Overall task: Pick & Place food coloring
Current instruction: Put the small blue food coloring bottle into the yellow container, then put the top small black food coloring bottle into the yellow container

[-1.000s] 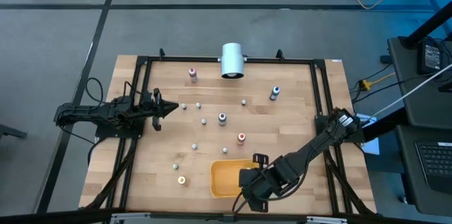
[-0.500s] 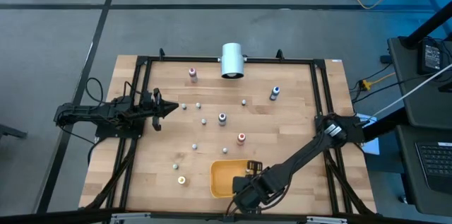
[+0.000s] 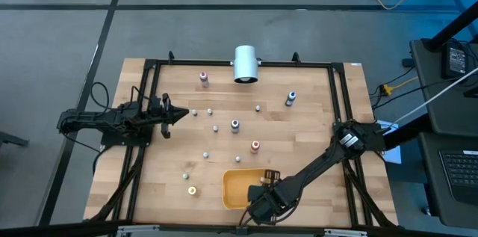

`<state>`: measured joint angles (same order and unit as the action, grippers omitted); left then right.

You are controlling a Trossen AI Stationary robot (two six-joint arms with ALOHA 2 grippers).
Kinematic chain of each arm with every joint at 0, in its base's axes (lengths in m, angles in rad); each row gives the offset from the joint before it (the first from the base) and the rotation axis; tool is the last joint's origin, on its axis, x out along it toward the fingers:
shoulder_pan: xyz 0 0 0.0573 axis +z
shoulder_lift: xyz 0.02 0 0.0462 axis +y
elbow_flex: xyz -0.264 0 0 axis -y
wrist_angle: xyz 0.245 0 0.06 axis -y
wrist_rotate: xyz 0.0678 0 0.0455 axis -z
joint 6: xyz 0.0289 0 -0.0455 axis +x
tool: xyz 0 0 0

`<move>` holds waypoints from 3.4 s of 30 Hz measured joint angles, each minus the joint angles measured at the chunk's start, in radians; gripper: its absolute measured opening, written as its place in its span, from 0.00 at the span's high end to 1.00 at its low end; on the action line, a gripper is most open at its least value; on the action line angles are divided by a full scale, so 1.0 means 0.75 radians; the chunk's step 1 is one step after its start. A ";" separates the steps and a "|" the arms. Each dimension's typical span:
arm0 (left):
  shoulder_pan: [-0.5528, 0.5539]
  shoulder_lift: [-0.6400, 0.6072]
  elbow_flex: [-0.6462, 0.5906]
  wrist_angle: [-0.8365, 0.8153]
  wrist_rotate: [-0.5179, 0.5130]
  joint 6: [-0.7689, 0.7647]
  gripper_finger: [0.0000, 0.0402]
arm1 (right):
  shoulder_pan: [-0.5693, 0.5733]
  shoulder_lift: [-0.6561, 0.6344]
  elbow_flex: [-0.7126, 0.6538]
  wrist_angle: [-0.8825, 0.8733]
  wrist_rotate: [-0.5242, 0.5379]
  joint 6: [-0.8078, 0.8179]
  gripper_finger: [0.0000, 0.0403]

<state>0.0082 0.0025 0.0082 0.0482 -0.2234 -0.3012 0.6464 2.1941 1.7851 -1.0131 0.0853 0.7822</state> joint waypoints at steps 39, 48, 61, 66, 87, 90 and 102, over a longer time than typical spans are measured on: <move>0.000 0.000 0.000 0.000 -0.001 0.000 0.96 | -0.003 -0.001 -0.051 0.039 -0.085 0.065 0.71; 0.000 0.000 0.000 0.000 -0.001 0.000 0.96 | -0.035 -0.003 0.153 -0.161 -0.071 0.001 0.71; 0.000 0.000 0.000 0.000 0.000 0.000 0.96 | -0.093 -0.003 0.667 -0.742 0.205 -0.012 0.71; 0.000 0.000 0.000 0.000 0.000 0.000 0.96 | -0.140 -0.036 0.762 -0.741 0.307 -0.112 0.71; 0.000 0.000 0.000 0.001 0.001 0.000 0.96 | -0.453 -0.291 0.722 -0.744 0.423 -0.670 0.71; 0.000 0.000 0.000 0.000 0.001 0.000 0.96 | -0.504 -0.337 0.722 -0.744 0.422 -0.774 0.71; 0.001 0.000 0.000 0.001 0.000 0.000 0.96 | -0.819 -0.528 0.722 -0.744 0.246 -1.138 0.71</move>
<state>0.0086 0.0025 0.0082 0.0486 -0.2231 -0.3012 0.0319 1.7977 2.3268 -1.5711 0.2698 -0.0716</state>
